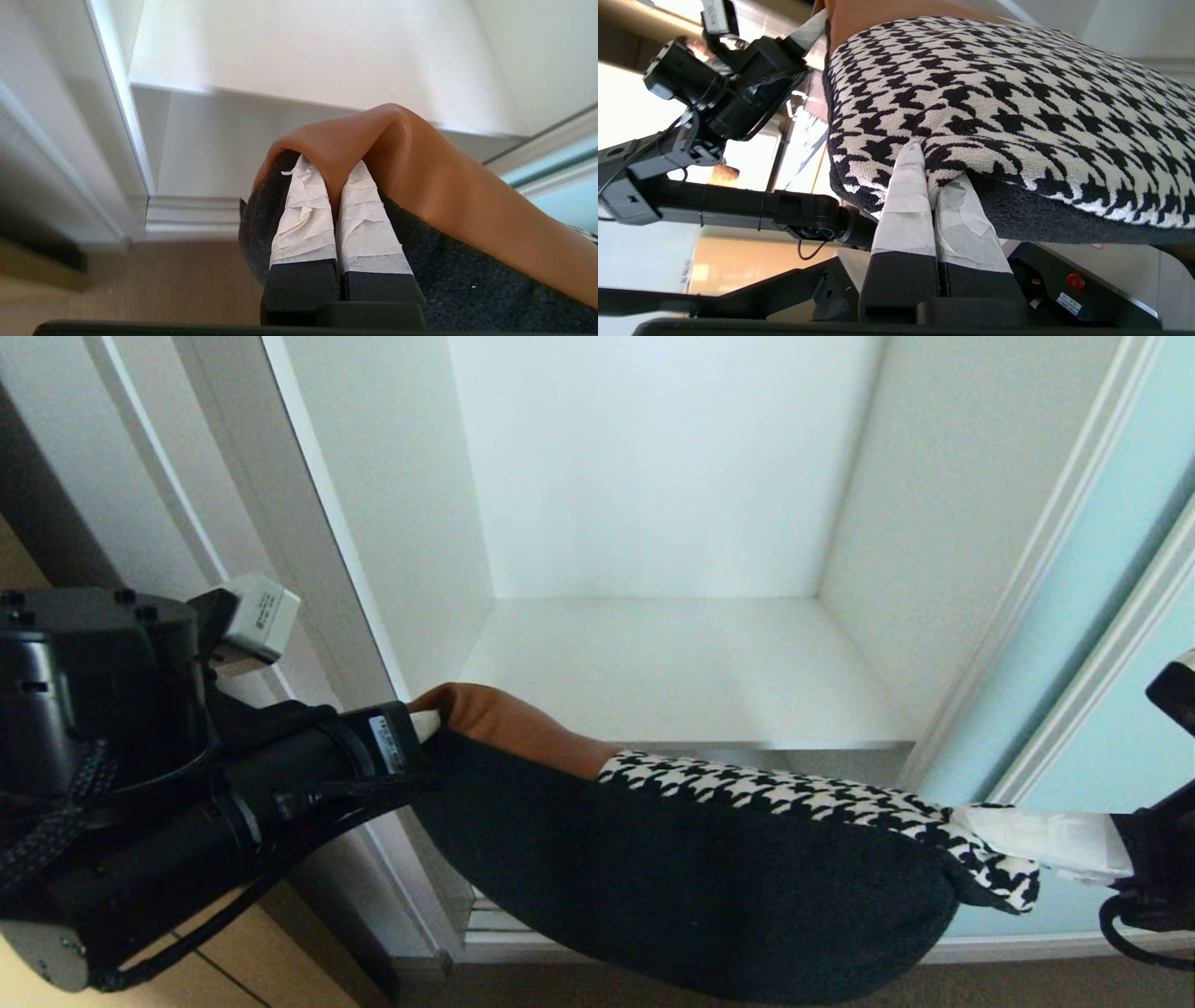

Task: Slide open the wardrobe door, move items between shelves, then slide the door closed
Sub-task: Place the pillow on the higher shelf

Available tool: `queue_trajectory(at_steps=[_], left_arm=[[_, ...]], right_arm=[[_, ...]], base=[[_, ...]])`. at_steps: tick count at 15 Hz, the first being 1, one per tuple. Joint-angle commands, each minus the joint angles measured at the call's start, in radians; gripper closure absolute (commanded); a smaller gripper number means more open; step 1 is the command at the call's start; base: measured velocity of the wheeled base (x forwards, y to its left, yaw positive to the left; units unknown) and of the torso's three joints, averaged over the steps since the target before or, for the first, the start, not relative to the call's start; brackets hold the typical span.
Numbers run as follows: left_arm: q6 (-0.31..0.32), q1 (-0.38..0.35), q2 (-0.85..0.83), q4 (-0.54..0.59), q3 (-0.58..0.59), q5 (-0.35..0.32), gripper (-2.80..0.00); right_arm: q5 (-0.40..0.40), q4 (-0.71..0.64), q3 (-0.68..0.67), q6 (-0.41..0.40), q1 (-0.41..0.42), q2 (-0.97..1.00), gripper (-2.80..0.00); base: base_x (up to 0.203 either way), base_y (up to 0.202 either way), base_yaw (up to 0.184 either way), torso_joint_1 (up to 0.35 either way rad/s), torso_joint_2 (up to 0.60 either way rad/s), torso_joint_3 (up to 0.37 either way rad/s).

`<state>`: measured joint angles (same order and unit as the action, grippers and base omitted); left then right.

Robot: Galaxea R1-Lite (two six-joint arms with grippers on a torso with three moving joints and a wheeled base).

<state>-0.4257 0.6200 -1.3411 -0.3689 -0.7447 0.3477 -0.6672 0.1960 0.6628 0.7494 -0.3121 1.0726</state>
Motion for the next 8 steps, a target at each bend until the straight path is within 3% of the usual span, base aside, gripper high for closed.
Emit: queue_trajectory(at_steps=[1, 4, 8], left_arm=[[-0.004, 0.000, -0.007, -0.002, 0.006, 0.001, 0.00], [0.003, 0.004, -0.012, -0.002, 0.015, -0.003, 0.00], [0.018, 0.015, -0.014, -0.002, -0.001, -0.005, 0.00]], right_arm=[[-0.005, 0.003, 0.001, 0.004, -0.001, 0.007, 0.00], [-0.005, 0.003, 0.006, 0.004, -0.001, 0.018, 0.00], [0.000, 0.002, 0.072, 0.004, -0.001, 0.063, 0.00]], base=[[0.201, 0.000, 0.001, 0.002, 0.00, 0.004], [0.179, 0.000, 0.002, 0.005, 0.00, 0.002], [0.014, 0.000, 0.000, 0.004, 0.00, -0.001]])
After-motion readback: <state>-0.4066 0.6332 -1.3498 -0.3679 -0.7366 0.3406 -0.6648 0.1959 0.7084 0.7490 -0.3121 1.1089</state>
